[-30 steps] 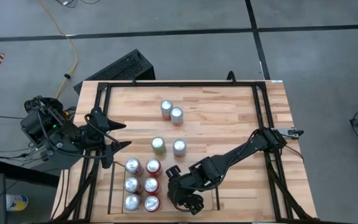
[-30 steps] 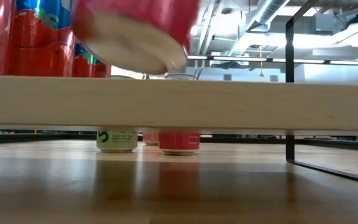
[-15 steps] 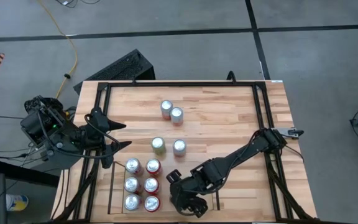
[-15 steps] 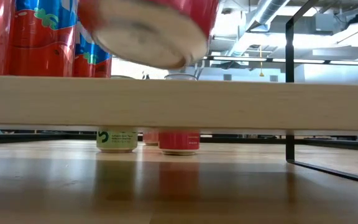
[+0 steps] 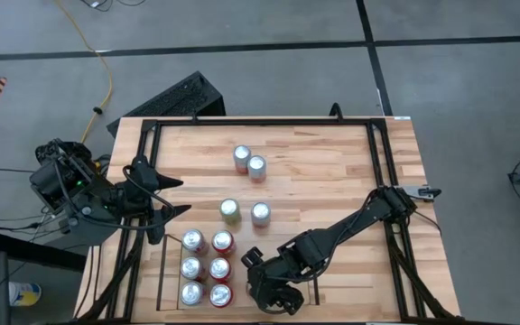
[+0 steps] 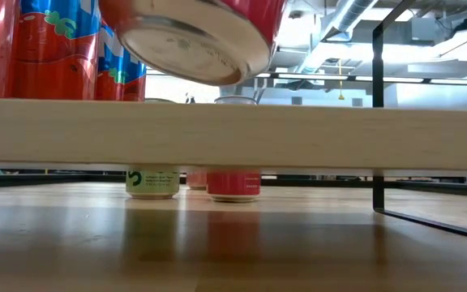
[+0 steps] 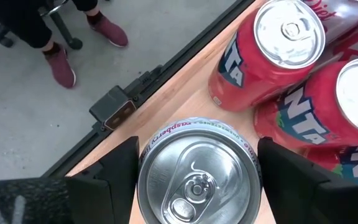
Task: Place canned beverage on shelf
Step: Put the white soda can on the shelf
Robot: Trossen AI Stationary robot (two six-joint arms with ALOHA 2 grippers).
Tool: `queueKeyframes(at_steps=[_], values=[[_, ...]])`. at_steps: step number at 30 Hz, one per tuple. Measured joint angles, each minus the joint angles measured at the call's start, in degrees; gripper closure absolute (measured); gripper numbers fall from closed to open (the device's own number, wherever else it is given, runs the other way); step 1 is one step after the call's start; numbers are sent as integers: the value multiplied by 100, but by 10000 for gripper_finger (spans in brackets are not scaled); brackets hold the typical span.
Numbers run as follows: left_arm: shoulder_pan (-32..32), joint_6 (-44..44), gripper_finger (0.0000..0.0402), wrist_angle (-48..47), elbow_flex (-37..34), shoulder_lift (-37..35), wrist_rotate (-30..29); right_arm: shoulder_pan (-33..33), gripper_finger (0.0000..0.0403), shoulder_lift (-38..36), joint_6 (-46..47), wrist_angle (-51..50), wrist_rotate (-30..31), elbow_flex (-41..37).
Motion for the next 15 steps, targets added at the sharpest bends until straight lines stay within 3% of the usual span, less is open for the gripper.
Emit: queueKeyframes(at_steps=[15], values=[[0, 2, 120, -13, 0, 0, 0, 78, 127, 155, -151, 41, 1, 2]])
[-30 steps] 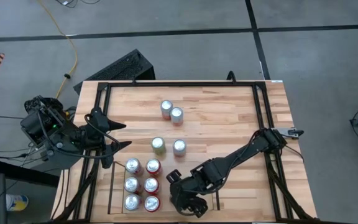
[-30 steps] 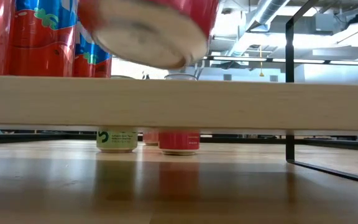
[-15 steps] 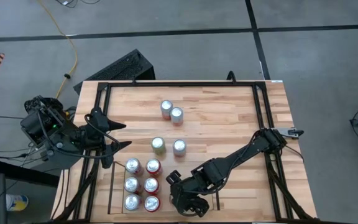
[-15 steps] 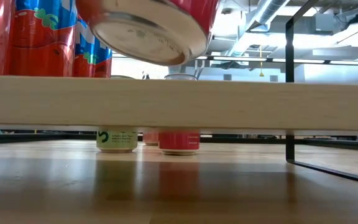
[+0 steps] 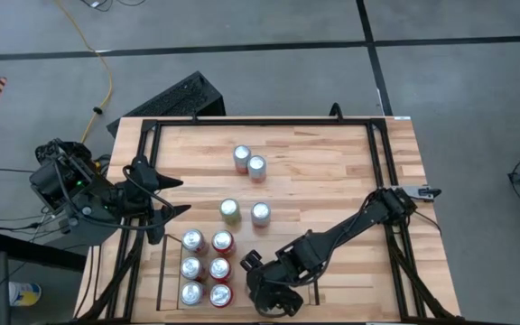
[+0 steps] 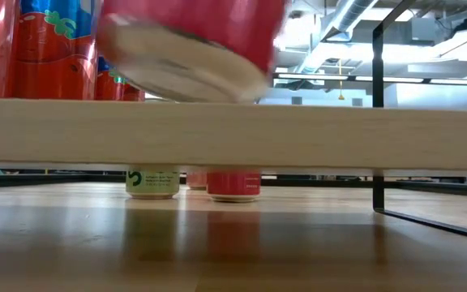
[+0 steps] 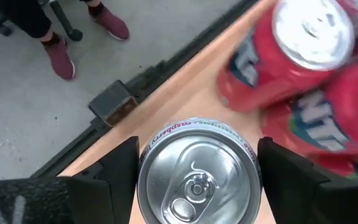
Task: Place canned beverage on shelf
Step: Put the white soda can on the shelf
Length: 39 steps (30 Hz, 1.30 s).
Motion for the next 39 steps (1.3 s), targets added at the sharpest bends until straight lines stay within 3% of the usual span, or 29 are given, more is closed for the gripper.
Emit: queueKeyframes(at_steps=[23, 28, 35, 39], values=[[0, 63, 120, -9, 0, 0, -132, -117, 126, 61, -192, -65, -176, 0], [0, 178, 120, -9, 0, 0, -133, -156, 103, 61, -190, -61, -442, 0], [117, 260, 120, -9, 0, 0, -149, -156, 61, 55, -278, -37, -445, 7], [151, 260, 120, -9, 0, 0, -151, -152, 57, 55, -258, 16, -316, 7]])
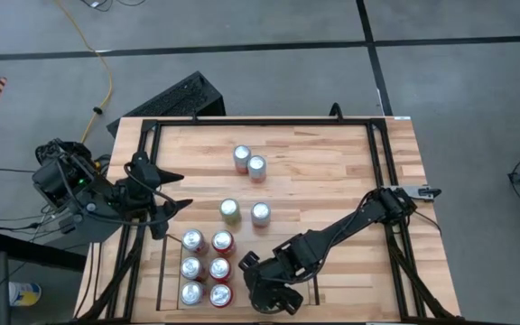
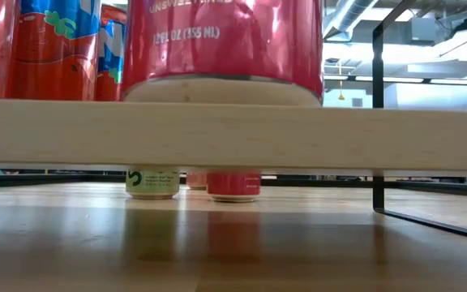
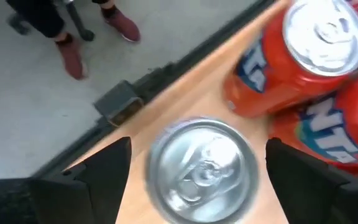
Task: Place canned beverage on shelf
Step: Put the white soda can on the shelf
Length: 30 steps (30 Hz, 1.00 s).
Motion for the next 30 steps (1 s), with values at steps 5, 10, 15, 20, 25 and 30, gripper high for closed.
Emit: queueKeyframes(at_steps=[5, 10, 15, 20, 25, 30], values=[[0, 62, 120, 0, 0, 0, 1, 78, 71, -71, 171, -444, 677, 670], [0, 83, 120, -2, 0, -2, 0, 73, 82, -354, 1705, -986, 746, 985], [0, 83, 120, -43, 0, -2, 4, 311, 105, -480, 3478, -1905, 1146, 925], [0, 109, 120, -120, 0, -2, 22, 697, 167, -163, 4646, -1980, 1257, 914], [0, 173, 120, -146, 0, -2, 61, 789, 261, 68, 5400, -1944, 2170, 913], [0, 173, 120, -158, 2, -2, 57, 606, 348, 70, 5493, -1948, 2283, 835]])
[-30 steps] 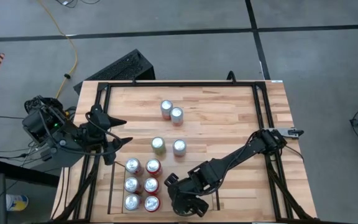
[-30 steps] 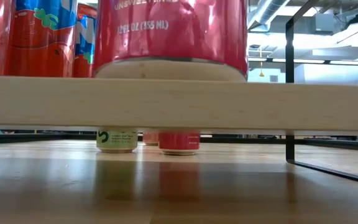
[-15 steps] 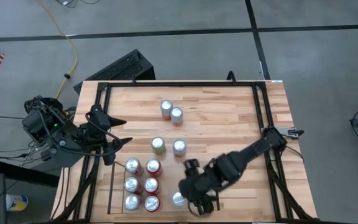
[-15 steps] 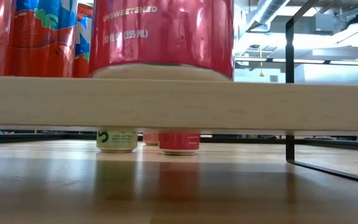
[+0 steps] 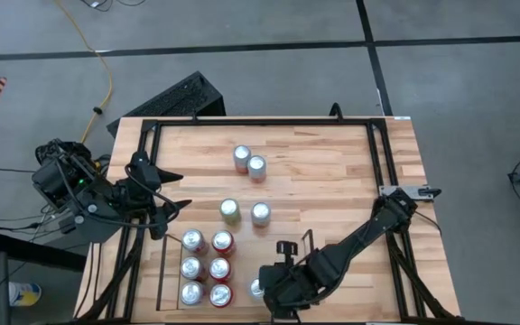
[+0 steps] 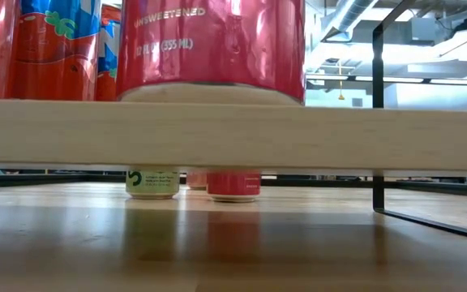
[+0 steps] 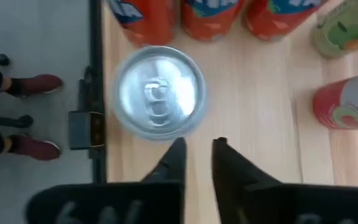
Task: Place canned beverage on shelf
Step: Put the white soda can on the shelf
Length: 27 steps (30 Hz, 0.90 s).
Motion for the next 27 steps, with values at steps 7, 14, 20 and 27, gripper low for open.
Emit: queueKeyframes(at_steps=[7, 14, 20, 27], values=[[-2, -11, 120, -41, 0, 0, 15, -41, 394, 7, -407, 346, -398, -211], [-2, -16, 120, -58, 0, 0, 148, -220, 382, 9, -739, 582, -477, -277], [-4, -20, 120, -72, 0, 0, 149, -427, 389, 9, -956, 791, -671, -277], [-4, 54, 120, -80, 0, 0, 309, -408, 390, -63, -862, 660, -717, -277]])
